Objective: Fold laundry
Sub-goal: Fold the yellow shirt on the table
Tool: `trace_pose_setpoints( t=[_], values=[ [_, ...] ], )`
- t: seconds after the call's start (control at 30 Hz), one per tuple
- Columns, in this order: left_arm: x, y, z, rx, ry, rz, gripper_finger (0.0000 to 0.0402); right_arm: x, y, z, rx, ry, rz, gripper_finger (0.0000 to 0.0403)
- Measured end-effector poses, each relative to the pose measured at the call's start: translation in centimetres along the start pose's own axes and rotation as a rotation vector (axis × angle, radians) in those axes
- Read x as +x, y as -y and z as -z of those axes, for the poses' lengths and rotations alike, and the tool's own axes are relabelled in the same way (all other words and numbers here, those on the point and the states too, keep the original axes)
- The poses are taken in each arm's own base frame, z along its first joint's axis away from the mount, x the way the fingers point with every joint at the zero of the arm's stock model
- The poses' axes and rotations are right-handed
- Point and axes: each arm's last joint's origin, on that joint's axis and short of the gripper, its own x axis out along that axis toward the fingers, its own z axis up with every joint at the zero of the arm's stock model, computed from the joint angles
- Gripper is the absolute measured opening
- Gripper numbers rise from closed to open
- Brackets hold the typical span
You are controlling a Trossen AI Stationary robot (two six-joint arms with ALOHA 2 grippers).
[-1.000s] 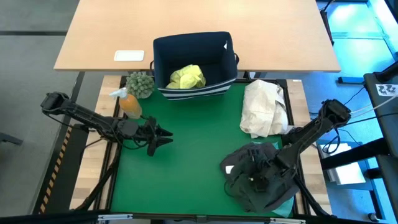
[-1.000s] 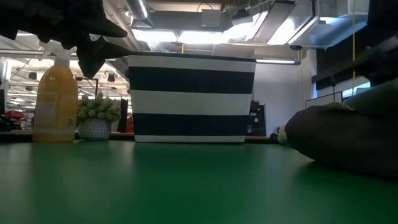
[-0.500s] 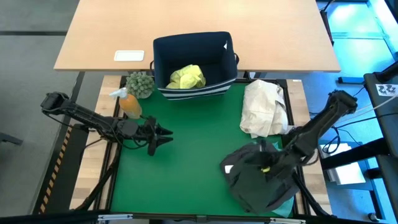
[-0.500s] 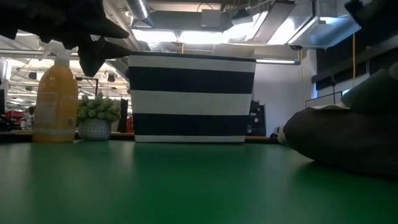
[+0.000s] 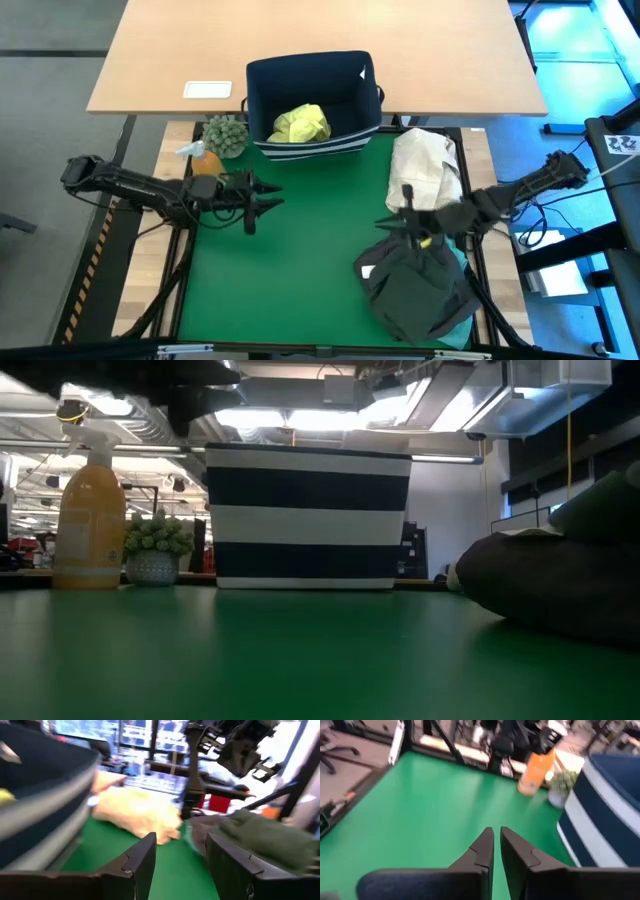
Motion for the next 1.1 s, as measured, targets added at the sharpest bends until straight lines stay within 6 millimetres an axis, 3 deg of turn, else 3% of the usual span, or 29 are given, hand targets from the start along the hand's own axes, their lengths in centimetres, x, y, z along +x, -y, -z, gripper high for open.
trace_pose_setpoints(
  t=[0.27,0.43,0.57,0.9,1.1],
  values=[
    [1.0,-1.9,-6.3,0.216,-0.1,-0.213,0.0165,1.3,5.7,0.2,0.098,0.079,-0.041,0.0028],
    [1.9,-2.9,-9.2,0.332,-0.219,-0.302,0.0165,1.3,7.1,0.0,0.14,0.126,-0.014,0.0038],
    [3.4,-3.7,-10.6,0.396,-0.348,-0.346,0.0165,1.3,7.7,-0.1,0.127,0.144,0.011,0.0068],
    [8.5,-6.4,-12.2,0.446,-0.666,-0.335,0.0165,1.2,9.7,0.6,0.156,0.104,0.173,0.0226],
    [10.8,-8.3,-11.6,0.429,-0.87,-0.352,0.0165,1.0,11.3,1.1,0.175,0.092,0.244,0.0271]
  ],
)
